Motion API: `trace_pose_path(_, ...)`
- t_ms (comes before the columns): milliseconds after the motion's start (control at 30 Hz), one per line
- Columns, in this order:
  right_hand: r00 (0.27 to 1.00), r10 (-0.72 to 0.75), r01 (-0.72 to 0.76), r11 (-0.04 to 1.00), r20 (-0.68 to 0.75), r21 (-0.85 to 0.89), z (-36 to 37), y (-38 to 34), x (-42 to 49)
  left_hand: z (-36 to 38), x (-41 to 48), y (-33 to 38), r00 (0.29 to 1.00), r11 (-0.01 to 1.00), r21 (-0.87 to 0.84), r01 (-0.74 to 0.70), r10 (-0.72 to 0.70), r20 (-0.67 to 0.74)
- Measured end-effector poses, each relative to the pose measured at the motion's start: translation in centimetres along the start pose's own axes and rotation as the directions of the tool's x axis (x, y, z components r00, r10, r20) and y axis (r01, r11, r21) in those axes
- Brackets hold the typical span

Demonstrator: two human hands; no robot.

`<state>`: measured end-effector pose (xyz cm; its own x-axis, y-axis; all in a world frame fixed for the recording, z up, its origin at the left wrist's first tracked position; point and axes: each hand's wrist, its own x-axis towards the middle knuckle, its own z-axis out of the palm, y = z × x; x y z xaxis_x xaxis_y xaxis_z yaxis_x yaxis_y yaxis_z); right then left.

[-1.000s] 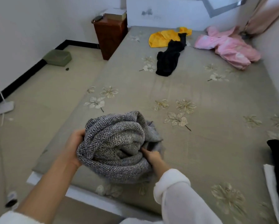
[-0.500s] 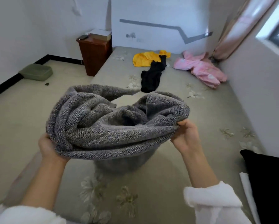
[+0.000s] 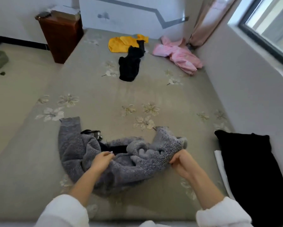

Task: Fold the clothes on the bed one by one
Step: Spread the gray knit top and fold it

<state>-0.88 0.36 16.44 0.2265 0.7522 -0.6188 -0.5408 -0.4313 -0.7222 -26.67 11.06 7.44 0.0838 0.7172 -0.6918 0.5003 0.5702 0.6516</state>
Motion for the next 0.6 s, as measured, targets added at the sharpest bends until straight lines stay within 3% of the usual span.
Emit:
trace_pose_path(100,0.996,0.045,-0.028,0.98,0.082,-0.195,-0.9,0.0,-0.7,4.6,-0.4,2.5,0.987,0.999,-0.02,-0.032,0.035,0.158)
trace_pose_path(200,0.984,0.088,-0.04,0.958,0.158,-0.284,-1.6,-0.2,-1.6,7.7,-0.4,2.8,0.957,0.99,-0.04,0.132,-0.117,0.264)
trace_pose_path(300,0.966,0.15,-0.058,0.918,0.209,-0.393,-2.6,-0.8,-2.2,8.9,-0.3,2.6,0.962,0.984,-0.105,0.143,-0.113,0.248)
trace_pose_path(400,0.951,0.251,-0.134,0.86,0.181,-0.492,-4.9,-1.2,-2.3,6.5,-0.7,3.7,0.973,0.939,-0.333,0.085,-0.006,0.232)
trace_pose_path(467,0.898,0.421,-0.273,0.766,0.132,-0.583,-6.9,-1.3,-2.2,3.5,-1.9,4.8,0.953,0.879,-0.473,0.059,0.092,0.289)
trace_pose_path(533,0.846,0.533,-0.383,0.584,-0.018,-0.716,-8.0,-1.2,-1.7,0.9,-3.5,5.7,0.921,0.874,-0.486,-0.006,0.194,0.337)
trace_pose_path(600,0.897,0.396,-0.362,0.396,-0.198,-0.844,-7.9,-0.6,-0.3,-0.9,-4.8,6.3,0.888,0.867,-0.492,-0.076,0.283,0.362)
